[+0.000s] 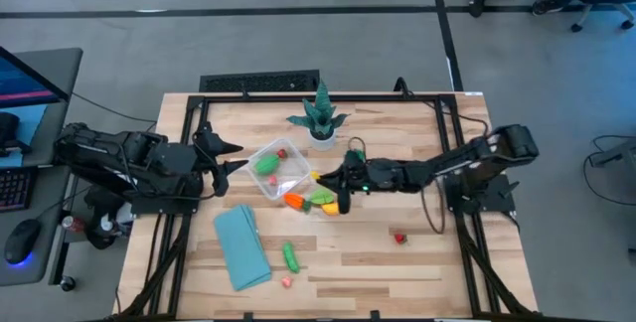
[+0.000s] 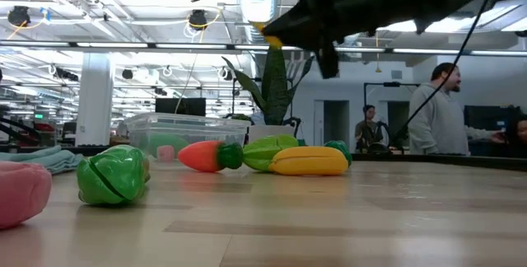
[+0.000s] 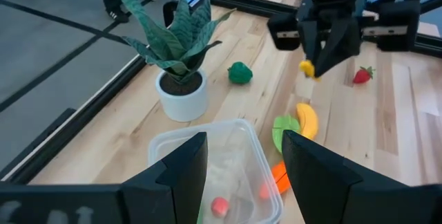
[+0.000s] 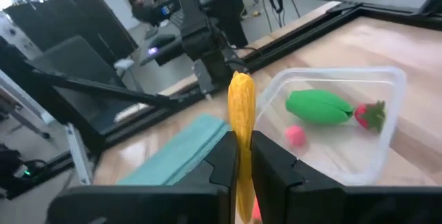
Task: Pick and placing Produce into tupperware
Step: Put the yellow chili pepper into the transparent container
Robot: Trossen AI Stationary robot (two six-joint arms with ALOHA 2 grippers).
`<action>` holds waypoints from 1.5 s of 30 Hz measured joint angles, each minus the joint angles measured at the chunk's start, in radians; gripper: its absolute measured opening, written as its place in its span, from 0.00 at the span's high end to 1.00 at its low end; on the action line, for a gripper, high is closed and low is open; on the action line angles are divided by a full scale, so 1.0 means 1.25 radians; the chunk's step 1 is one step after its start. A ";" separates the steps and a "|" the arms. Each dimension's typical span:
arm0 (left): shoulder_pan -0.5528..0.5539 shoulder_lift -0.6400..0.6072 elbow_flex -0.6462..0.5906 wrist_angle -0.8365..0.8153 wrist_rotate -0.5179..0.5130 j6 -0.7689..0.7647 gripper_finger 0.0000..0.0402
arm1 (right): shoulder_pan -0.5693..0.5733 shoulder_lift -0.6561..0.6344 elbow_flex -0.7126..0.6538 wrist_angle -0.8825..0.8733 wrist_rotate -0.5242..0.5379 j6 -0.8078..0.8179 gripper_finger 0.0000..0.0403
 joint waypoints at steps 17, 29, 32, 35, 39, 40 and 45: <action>0.000 0.000 -0.005 -0.018 -0.004 -0.009 0.56 | -0.083 0.238 0.226 -0.002 -0.148 -0.027 0.92; 0.000 0.000 -0.005 -0.017 -0.036 -0.009 0.56 | -0.108 0.299 0.279 -0.014 -0.143 -0.040 0.92; 0.000 0.000 -0.005 -0.017 -0.041 -0.009 0.56 | -0.120 0.299 0.279 -0.027 -0.133 -0.048 0.93; 0.000 0.000 -0.005 -0.017 -0.044 -0.009 0.56 | -0.129 0.299 0.279 -0.043 -0.130 -0.048 0.93; 0.000 0.000 -0.005 -0.017 -0.044 -0.009 0.56 | -0.136 0.299 0.279 -0.079 -0.127 -0.048 0.92; 0.000 0.000 -0.005 -0.017 -0.045 -0.009 0.56 | -0.136 0.299 0.279 -0.090 -0.120 -0.048 0.92; 0.000 0.000 -0.005 -0.017 -0.048 -0.009 0.56 | -0.136 0.299 0.278 -0.101 -0.115 -0.048 0.92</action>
